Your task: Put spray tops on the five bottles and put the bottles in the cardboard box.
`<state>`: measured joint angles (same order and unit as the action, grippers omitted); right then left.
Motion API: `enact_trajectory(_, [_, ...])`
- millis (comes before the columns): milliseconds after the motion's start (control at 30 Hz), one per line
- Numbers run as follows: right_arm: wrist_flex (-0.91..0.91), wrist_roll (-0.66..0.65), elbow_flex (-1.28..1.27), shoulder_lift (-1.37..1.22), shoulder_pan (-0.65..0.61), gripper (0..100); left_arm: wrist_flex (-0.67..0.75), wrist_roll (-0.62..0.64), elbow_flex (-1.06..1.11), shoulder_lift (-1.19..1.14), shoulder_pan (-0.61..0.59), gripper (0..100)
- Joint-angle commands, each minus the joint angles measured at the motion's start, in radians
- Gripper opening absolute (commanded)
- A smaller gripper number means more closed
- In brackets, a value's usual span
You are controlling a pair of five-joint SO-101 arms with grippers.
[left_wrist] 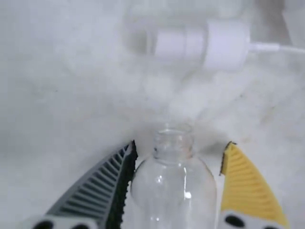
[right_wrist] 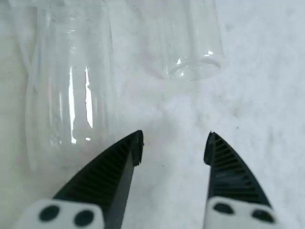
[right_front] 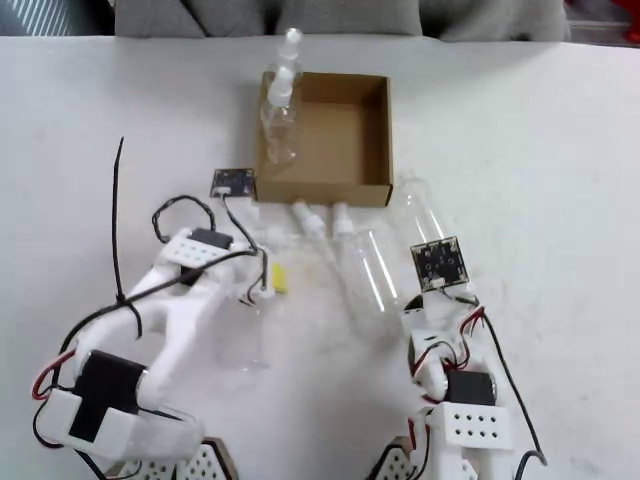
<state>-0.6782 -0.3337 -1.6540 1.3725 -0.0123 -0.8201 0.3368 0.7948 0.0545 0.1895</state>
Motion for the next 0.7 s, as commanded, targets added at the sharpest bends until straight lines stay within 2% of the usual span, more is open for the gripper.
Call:
enact_trajectory(0, [0.010, -0.012, 0.006, 0.010, -0.001, 18.7, -0.023, 0.011, -0.005, 0.048, -0.015, 39])
enact_trajectory(267, [0.010, -0.012, 0.006, 0.010, -0.001, 18.7, -0.055, 0.009, 0.023, 0.134, -0.012, 32])
enact_trajectory(433, [0.010, -0.012, 0.006, 0.010, -0.005, 18.7, -0.009, 0.009, 0.114, 0.240, -0.004, 31])
enact_trajectory(600, [0.010, -0.012, 0.002, 0.010, -0.005, 18.7, 0.017, 0.012, 0.121, 0.240, -0.002, 31])
enact_trajectory(667, [0.013, -0.012, -0.002, 0.010, -0.005, 18.7, 0.015, 0.052, 0.120, 0.240, 0.012, 31])
